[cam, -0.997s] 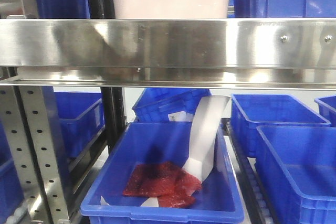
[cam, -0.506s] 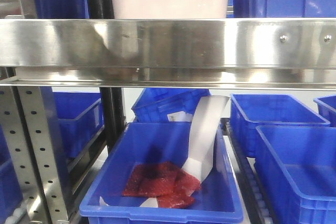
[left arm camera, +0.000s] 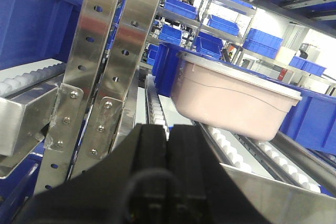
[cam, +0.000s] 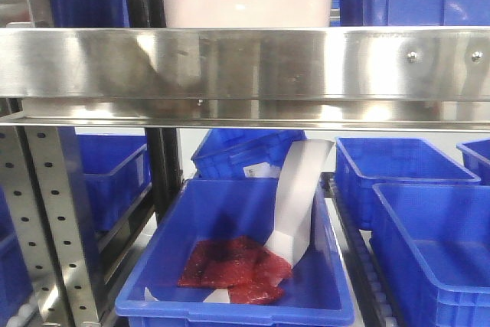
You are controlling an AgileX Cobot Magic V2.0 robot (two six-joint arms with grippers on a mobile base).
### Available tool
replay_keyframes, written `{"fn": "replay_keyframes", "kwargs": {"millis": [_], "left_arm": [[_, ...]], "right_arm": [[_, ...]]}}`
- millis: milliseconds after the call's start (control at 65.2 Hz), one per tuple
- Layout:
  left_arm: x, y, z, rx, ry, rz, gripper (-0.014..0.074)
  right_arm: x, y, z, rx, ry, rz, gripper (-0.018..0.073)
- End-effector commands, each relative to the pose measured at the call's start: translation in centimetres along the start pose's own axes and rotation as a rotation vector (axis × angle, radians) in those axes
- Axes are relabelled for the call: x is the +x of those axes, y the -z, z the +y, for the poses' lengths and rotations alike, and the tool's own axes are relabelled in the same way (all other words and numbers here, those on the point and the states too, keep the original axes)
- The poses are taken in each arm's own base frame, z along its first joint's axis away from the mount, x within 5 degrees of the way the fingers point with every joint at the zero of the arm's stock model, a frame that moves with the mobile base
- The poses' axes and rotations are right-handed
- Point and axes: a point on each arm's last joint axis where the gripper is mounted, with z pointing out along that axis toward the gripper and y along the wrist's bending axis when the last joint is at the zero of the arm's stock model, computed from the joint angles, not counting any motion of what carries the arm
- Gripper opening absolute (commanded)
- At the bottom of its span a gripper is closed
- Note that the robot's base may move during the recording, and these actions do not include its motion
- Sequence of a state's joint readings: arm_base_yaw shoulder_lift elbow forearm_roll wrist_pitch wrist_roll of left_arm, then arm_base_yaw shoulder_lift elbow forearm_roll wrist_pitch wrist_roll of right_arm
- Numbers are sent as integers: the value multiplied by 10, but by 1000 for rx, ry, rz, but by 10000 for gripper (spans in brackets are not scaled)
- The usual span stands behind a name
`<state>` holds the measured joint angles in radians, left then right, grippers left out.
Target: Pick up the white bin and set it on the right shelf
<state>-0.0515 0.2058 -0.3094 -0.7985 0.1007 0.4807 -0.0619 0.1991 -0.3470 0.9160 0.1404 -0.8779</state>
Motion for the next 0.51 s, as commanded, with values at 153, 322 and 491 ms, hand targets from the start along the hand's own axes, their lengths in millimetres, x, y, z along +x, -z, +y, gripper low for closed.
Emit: {"fn": "replay_keyframes", "kwargs": {"millis": [153,322,491], "left_arm": [[-13,0,-1,-9,6,-66,-118],[-13,0,-1,-9,6,-66,-118],[-13,0,-1,-9,6,-66,-118]], "right_arm": [[32,-4,-5,22,-32,56,55],[67,7,-6,31,-56,55,55],[96,20,-7,35,-38,-2,55]]}}
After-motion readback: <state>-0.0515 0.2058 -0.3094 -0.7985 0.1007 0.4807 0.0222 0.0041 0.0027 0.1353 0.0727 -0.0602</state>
